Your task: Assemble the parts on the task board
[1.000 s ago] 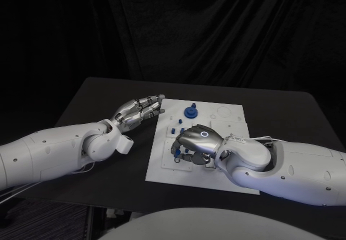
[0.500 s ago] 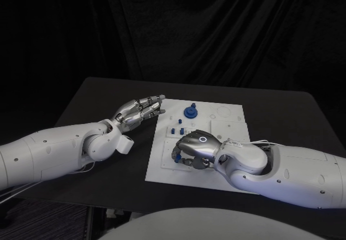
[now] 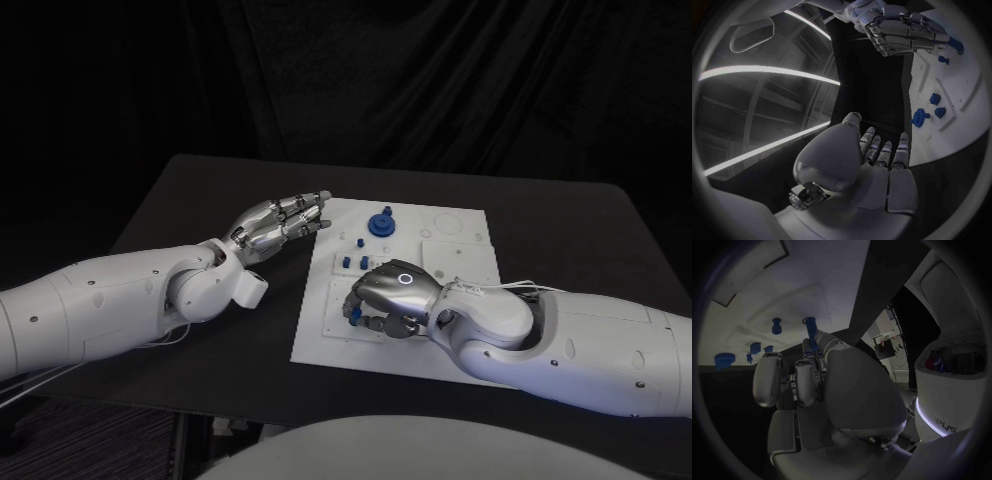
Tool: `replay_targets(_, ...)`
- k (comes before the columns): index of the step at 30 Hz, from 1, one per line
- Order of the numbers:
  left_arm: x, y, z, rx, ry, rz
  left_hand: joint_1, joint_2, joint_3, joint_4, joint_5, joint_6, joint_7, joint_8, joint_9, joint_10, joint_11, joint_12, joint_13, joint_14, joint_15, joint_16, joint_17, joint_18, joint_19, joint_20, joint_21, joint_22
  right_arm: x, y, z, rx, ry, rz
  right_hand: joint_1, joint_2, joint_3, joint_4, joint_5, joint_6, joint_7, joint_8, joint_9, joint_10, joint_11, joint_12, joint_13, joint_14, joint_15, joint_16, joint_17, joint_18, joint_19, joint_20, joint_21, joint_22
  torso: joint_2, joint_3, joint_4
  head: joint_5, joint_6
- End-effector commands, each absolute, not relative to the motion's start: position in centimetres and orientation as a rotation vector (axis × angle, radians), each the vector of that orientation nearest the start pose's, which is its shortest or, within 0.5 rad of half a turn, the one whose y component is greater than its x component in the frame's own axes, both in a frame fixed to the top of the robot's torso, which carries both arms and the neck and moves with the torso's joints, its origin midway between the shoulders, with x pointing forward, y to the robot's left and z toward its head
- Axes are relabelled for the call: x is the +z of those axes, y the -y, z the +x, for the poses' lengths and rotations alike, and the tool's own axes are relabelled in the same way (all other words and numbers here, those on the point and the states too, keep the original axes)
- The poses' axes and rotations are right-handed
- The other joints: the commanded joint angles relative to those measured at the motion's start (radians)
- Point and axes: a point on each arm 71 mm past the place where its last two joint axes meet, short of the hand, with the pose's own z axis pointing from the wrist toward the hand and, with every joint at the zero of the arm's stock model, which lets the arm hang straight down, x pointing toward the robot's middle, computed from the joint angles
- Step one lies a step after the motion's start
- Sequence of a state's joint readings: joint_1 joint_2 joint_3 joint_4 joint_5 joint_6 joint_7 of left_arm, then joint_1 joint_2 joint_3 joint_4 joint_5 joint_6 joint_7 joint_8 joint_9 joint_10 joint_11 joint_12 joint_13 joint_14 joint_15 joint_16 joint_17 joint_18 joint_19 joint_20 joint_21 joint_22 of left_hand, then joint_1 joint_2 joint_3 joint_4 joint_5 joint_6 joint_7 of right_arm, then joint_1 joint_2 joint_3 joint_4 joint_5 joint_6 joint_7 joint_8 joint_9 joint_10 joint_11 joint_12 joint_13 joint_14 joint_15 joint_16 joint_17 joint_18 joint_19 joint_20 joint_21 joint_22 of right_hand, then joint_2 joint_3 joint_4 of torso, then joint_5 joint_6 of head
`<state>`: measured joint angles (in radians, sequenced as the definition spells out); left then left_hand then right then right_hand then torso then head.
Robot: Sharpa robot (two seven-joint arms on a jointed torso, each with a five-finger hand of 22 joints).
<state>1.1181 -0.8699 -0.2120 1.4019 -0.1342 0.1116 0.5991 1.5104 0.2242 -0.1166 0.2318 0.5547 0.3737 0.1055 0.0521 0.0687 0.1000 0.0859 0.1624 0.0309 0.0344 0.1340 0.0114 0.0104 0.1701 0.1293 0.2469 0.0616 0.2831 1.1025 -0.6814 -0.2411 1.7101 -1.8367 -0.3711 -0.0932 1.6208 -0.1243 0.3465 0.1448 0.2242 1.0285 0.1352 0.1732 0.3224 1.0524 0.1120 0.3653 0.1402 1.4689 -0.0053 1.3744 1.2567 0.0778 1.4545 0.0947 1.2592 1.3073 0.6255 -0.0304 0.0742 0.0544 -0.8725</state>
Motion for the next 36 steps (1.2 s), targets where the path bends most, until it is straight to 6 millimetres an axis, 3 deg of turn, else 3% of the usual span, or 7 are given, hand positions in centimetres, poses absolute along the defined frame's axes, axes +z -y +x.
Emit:
replay_targets(1, -26.69, -23.79, 45.03, -1.814, -1.638, -0.947, 0.005, -0.004, 0.005, -0.002, -0.005, -0.006, -0.002, 0.0, -0.001, -0.005, 0.001, -0.001, 0.0, 0.001, -0.002, 0.003, 0.0, 0.011, 0.002, -0.001, 0.003, -0.001, -26.81, 7.09, 36.1, 0.87, -1.608, -0.747, 0.005, -0.001, 0.006, -0.002, 0.007, 0.004, -0.002, -0.004, 0.001, 0.057, -0.047, 0.002, 0.0, 0.012, -0.007, -0.003, -0.001, -0.012, -0.004, -0.003, -0.003, 0.177, 0.0, -0.0004, 0.0, 0.0, 0.0)
replay_targets(36, -27.58, -23.95, 44.56, -1.8, -1.662, -0.972, 0.004, 0.001, 0.012, 0.0, -0.003, -0.008, 0.0, 0.0, -0.001, -0.006, 0.004, 0.0, 0.0, 0.0, -0.001, 0.002, 0.0, 0.01, 0.001, 0.0, 0.002, -0.003, -27.09, 7.1, 36.09, 0.846, -1.584, -0.75, 0.006, -0.005, 0.014, -0.013, 0.016, 0.011, -0.002, -0.005, 0.007, 0.06, -0.047, -0.002, 0.007, 0.007, -0.007, -0.01, -0.009, -0.01, -0.01, -0.003, -0.012, 0.174, 0.0, 0.0006, -0.0002, -0.001, 0.0)
